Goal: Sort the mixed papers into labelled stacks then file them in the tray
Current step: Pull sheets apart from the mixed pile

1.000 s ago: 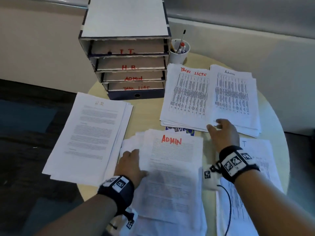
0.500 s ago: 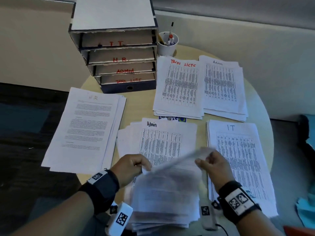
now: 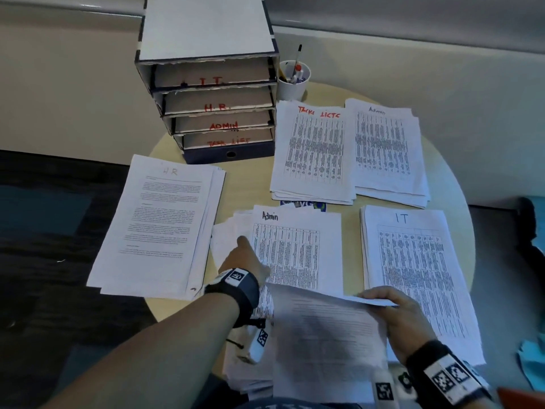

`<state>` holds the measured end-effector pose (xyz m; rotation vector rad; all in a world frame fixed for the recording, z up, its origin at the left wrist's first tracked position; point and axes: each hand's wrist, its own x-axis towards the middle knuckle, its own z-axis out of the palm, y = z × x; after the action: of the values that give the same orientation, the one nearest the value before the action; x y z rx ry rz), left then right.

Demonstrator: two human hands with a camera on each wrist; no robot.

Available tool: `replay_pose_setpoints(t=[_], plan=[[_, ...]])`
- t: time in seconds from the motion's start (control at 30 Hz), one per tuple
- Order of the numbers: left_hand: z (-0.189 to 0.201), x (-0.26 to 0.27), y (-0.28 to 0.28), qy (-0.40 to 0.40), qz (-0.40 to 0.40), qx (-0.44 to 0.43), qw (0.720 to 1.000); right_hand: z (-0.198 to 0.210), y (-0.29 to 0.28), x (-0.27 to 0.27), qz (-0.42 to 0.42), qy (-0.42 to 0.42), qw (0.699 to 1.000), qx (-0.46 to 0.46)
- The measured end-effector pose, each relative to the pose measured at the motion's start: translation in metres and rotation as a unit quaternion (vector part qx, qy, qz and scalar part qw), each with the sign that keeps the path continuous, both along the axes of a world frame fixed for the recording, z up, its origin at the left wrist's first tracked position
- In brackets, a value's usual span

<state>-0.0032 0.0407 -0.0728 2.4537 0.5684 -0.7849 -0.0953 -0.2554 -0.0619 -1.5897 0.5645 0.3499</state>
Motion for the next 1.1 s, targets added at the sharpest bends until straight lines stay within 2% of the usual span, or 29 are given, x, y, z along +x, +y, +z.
replay_pose_setpoints(t=[0.1, 0.17, 0.23, 0.3, 0.47, 0.5, 0.57, 0.63, 0.67, 0.7, 0.77, 0.93, 1.03, 1.1], plan=[[-0.006, -0.002, 0.01, -0.032, 0.027, -0.05, 0.998, 0.002, 0.002, 0.001, -0.018, -0.003, 0.999, 0.046], [-0.006, -0.009, 0.017, -0.08, 0.043, -0.153, 0.984, 0.005, 0.003, 0.003, -0.027, 0.001, 0.997, 0.072], [0.001, -0.017, 0.024, -0.104, 0.055, -0.271, 0.955, 0.011, 0.004, 0.005, -0.03, -0.008, 0.996, 0.082], [0.009, -0.025, 0.03, -0.063, 0.04, -0.346, 0.935, 0.013, 0.006, 0.007, -0.035, -0.013, 0.996, 0.076], [0.024, -0.039, 0.039, 0.107, -0.03, -0.415, 0.903, 0.018, 0.016, 0.017, 0.002, -0.034, 0.996, 0.084], [0.019, -0.038, 0.042, 0.116, -0.038, -0.408, 0.905, 0.017, 0.016, 0.018, 0.01, -0.037, 0.997, 0.067], [0.01, -0.033, 0.046, 0.066, -0.056, -0.347, 0.934, 0.018, 0.017, 0.02, -0.006, -0.04, 0.998, 0.048], [0.003, -0.024, 0.045, -0.039, -0.049, -0.208, 0.976, 0.015, 0.016, 0.021, -0.033, -0.051, 0.997, 0.054], [0.005, -0.021, 0.043, -0.07, -0.042, -0.133, 0.988, 0.013, 0.017, 0.022, -0.05, -0.053, 0.996, 0.054], [0.003, -0.019, 0.039, -0.087, -0.04, -0.058, 0.994, 0.009, 0.016, 0.022, -0.072, -0.047, 0.995, 0.048], [0.003, -0.015, 0.031, -0.054, -0.031, 0.015, 0.998, 0.002, 0.013, 0.021, -0.106, -0.033, 0.993, 0.043], [-0.003, -0.009, 0.023, -0.008, 0.032, 0.004, 0.999, -0.002, 0.015, 0.015, -0.071, -0.003, 0.995, -0.065], [-0.006, -0.01, 0.028, -0.034, 0.056, -0.029, 0.997, 0.001, 0.016, 0.014, -0.038, -0.015, 0.992, -0.121], [-0.007, -0.016, 0.032, -0.078, 0.073, -0.047, 0.993, 0.007, 0.018, 0.013, -0.025, -0.021, 0.993, -0.111]])
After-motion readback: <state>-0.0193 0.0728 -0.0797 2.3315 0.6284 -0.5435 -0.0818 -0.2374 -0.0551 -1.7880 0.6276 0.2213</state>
